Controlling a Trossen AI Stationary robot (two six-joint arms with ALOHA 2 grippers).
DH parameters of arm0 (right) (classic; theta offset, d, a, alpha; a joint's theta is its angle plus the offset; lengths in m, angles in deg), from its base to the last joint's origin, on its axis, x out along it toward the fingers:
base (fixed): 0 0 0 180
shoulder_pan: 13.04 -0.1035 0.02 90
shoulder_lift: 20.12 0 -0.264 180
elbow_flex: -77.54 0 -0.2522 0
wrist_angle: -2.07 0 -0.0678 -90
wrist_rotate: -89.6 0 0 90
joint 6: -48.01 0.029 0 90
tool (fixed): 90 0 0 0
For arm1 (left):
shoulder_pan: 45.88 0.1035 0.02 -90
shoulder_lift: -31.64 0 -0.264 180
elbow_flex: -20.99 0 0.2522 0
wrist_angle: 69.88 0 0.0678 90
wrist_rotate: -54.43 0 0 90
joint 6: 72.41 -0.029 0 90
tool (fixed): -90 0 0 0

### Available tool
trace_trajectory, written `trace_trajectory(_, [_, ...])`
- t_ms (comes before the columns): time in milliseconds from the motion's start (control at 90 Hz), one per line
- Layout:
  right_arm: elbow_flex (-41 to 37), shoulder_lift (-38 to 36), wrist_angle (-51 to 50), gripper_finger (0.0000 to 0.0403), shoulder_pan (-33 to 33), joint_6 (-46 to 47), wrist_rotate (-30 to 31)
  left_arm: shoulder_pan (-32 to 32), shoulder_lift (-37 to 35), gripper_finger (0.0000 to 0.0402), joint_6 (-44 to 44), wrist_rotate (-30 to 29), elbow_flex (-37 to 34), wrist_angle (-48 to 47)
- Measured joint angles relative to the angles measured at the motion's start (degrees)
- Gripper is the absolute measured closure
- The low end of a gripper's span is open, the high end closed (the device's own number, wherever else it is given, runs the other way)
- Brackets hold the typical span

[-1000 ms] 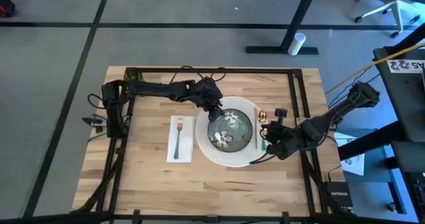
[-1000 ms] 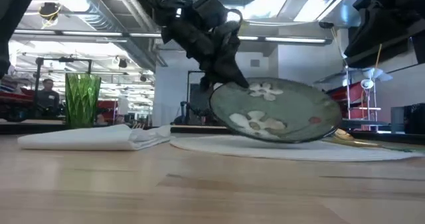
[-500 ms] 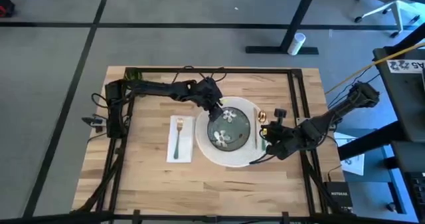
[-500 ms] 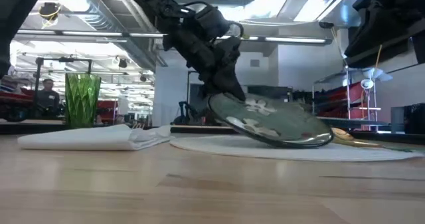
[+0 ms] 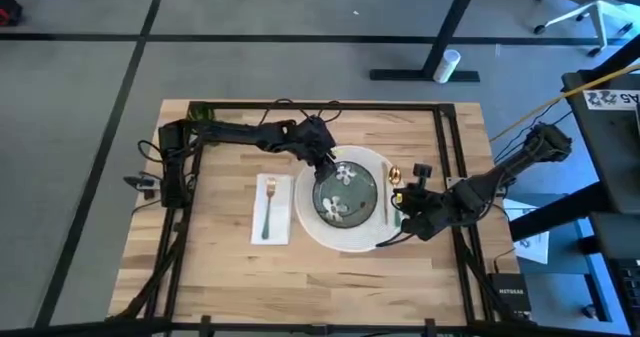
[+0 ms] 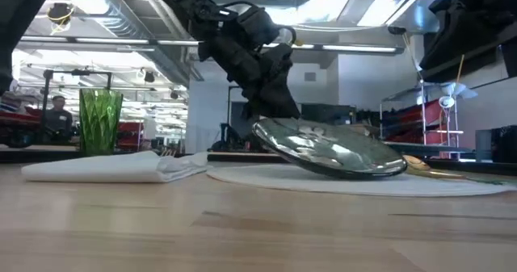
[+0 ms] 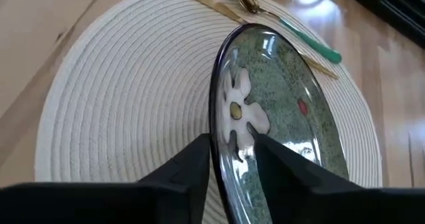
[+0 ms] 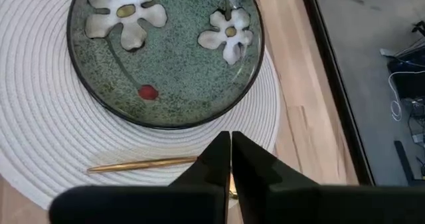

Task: Set table place
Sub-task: Put the green plate on the white table mat to the left of the gold table knife, then adjust the white table mat

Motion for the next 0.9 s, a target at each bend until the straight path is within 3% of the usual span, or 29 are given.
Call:
trace_trajectory(511, [-0.02,0.0,1.07,0.0402,0.0,0.0,-0.41,-0.02,-0.11,0.0278,-0.51,0.02,0.0,0.05])
trace_trajectory(678, [-0.02,0.0,1.14,0.0402,0.0,0.0,-0.42,-0.02,-0.11,0.0278,-4.34,0.0,0.0,-0.46])
trace_trajectory(900, [-0.02,0.0,1.25,0.0402,0.0,0.0,-1.05,-0.08,-0.21,0.0309,-7.91,-0.06,-0.04,-12.93])
